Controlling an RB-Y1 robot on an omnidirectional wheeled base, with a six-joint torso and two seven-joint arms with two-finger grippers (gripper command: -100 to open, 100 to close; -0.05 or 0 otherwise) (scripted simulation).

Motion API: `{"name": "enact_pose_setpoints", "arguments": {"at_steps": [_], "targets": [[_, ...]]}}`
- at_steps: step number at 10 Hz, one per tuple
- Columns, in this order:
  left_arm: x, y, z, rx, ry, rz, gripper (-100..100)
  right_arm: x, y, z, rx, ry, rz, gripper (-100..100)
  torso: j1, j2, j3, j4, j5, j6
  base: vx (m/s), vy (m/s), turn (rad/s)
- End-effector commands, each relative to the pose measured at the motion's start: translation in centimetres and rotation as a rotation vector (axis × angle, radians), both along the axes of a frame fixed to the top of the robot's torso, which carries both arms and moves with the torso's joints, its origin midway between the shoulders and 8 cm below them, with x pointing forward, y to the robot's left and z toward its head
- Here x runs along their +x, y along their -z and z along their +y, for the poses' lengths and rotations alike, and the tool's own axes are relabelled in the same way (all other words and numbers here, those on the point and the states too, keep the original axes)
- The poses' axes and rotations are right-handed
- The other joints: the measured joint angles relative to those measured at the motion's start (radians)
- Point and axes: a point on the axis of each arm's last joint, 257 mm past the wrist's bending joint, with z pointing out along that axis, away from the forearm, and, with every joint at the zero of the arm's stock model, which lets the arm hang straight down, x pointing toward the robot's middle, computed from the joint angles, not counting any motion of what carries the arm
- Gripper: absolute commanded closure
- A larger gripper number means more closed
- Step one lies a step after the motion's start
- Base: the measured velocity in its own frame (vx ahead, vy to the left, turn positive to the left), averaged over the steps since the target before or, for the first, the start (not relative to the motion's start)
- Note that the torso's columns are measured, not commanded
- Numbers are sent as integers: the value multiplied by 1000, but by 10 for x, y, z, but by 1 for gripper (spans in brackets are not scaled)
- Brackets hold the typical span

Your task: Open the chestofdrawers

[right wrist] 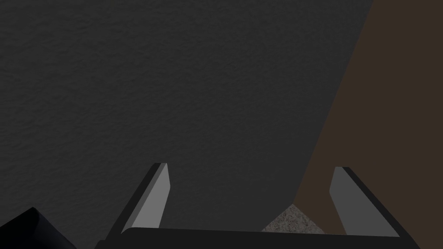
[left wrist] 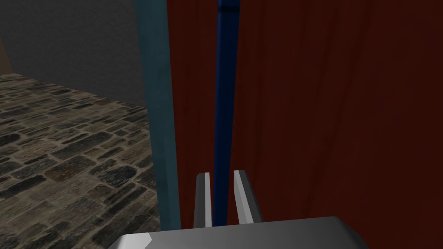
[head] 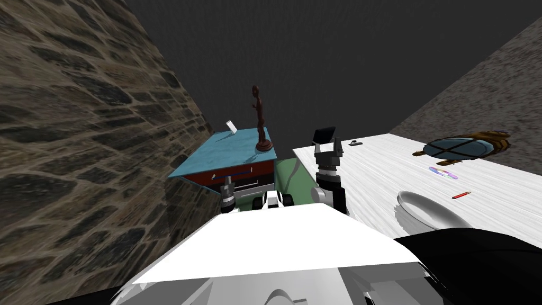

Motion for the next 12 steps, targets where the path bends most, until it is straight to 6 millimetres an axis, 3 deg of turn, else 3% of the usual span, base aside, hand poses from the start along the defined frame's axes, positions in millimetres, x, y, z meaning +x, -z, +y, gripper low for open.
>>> {"name": "enact_pose_setpoints", "arguments": {"at_steps": [1, 7, 8, 12], "targets": [[-6, 3, -2, 1, -1, -6, 100, 0, 0, 0, 0, 0, 0, 0, 1, -2, 0, -2, 2, 0, 10, 7, -3], [30, -16, 14, 1, 20, 3, 100, 0, 0, 0, 0, 0, 0, 0, -3, 5, 1, 5, -5, -1, -179, -55, 35], [27, -8, 12, -2, 18, 18, 100, 0, 0, 0, 0, 0, 0, 0, -4, 5, 1, 6, -6, -1, -73, -27, 10], [22, -17, 16, 0, 35, -2, 100, 0, 0, 0, 0, 0, 0, 0, -3, 8, 4, 6, -4, -1, -172, -32, 34]]}}
